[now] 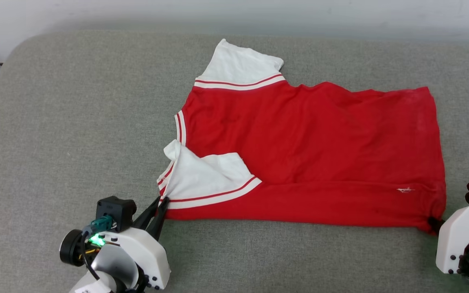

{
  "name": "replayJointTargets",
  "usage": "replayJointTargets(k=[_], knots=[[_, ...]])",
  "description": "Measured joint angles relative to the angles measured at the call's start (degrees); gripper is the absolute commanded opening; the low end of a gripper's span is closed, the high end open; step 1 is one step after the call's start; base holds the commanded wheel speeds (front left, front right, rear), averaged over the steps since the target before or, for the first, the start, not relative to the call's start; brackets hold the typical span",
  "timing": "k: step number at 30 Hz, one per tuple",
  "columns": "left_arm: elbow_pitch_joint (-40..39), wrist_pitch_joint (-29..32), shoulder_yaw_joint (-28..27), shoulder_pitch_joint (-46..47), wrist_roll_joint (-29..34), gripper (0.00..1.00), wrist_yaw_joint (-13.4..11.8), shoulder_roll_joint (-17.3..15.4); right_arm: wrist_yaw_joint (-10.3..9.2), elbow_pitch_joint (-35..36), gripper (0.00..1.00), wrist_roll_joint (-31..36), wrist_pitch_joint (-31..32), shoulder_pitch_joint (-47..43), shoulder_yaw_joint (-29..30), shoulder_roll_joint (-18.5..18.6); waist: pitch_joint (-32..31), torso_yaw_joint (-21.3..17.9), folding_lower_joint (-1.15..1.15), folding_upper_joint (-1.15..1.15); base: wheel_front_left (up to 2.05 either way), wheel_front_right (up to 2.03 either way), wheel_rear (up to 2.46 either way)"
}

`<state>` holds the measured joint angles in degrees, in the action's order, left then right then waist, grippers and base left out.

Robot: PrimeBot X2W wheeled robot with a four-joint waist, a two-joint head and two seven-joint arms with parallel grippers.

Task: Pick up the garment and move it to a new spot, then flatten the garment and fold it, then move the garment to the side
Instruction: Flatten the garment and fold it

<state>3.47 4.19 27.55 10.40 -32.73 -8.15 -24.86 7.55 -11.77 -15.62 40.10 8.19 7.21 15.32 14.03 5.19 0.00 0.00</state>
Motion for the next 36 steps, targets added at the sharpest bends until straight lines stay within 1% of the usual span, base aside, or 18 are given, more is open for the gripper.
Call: replayJointTargets(k=[5, 10, 15, 18, 24, 29, 36], knots=[[1.0, 0.4, 0.0, -1.2, -0.3, 0.0, -0.4, -0.7, 0.0, -0.5, 0.0, -0.5, -0.5, -0.5, 0.7, 0.4, -2.0, -0.5, 0.0, 0.0, 0.0, 0.0, 0.0], [1.4, 1.2, 0.3, -3.5, -0.8, 0.0, -0.6, -1.5, 0.0, 0.9, 0.0, -2.4, 0.3, -2.6, 1.5, 1.2, -4.7, -1.0, 0.0, 0.0, 0.0, 0.0, 0.0], [0.2, 2.6, 0.9, -7.5, -1.4, 0.0, -1.5, -2.6, 0.0, 5.0, 0.0, -3.8, 2.9, -6.1, 2.6, 2.0, -7.6, -1.5, 0.0, 0.0, 0.0, 0.0, 0.0], [-0.9, 3.8, 1.4, -10.3, -2.4, 0.0, -1.9, -3.2, 0.0, 8.0, 0.0, -4.5, 5.5, -9.4, 3.7, 2.0, -8.8, -1.7, 0.0, 0.0, 0.0, 0.0, 0.0], [-1.5, 5.1, 2.4, -12.8, -2.7, 0.0, -2.4, -3.6, 0.0, 12.7, 0.0, -5.0, 9.7, -14.2, 5.7, 1.2, -8.8, -1.7, 0.0, 0.0, 0.0, 0.0, 0.0], [0.9, 4.5, 3.2, -12.4, -2.6, 0.0, -2.0, -2.5, 0.0, 12.9, 0.0, -3.9, 10.4, -15.2, 5.7, 0.2, -7.8, -1.6, 0.0, 0.0, 0.0, 0.0, 0.0], [5.8, 3.6, 4.4, -10.1, -2.2, 0.0, -0.6, -1.2, -0.02, 9.6, 0.0, -3.6, 8.8, -14.0, 4.1, -0.3, -6.9, -1.5, 0.0, 0.0, 0.0, 0.0, 0.0]])
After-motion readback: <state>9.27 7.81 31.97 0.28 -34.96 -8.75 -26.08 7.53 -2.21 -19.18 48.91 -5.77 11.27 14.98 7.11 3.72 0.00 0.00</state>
